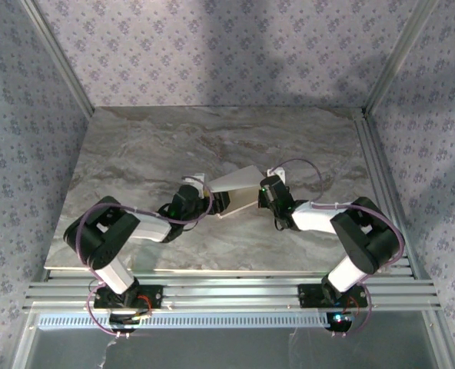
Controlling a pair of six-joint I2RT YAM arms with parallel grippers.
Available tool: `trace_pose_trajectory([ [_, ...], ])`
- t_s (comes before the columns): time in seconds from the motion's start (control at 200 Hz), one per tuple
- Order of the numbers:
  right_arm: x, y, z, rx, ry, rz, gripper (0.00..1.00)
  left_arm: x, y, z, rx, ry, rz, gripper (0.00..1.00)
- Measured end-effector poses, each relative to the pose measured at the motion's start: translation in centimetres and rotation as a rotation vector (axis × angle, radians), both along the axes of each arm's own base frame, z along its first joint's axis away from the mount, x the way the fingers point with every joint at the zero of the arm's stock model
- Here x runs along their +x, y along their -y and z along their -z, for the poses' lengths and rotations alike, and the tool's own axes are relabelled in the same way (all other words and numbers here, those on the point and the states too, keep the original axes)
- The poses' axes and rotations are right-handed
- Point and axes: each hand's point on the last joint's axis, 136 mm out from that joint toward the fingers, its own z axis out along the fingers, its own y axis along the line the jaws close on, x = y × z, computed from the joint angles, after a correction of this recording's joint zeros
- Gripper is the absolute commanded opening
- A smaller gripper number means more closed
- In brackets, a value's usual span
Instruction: Fold the paper box
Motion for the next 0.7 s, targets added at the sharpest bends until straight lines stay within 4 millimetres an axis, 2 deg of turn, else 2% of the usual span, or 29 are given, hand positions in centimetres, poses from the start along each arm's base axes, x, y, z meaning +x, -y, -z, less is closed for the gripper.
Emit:
trace_pose_trajectory([
  [0.39,-0.2,0.0,0.2,0.015,-0.049,0.021,0.0,-5.0,-0.3,0.6,0.076,-0.06,0.104,0.84],
  [0.56,-0.3,-0.1,0.2,0.018,-0.068,0.028,0.0,-5.9,-1.1,2.7,0.178,-0.135,0.123,0.82],
  [0.7,-0.3,0.0,0.2,0.021,-0.085,0.042,0.0,-5.5,-1.0,2.6,0.221,-0.135,0.125,0.81],
])
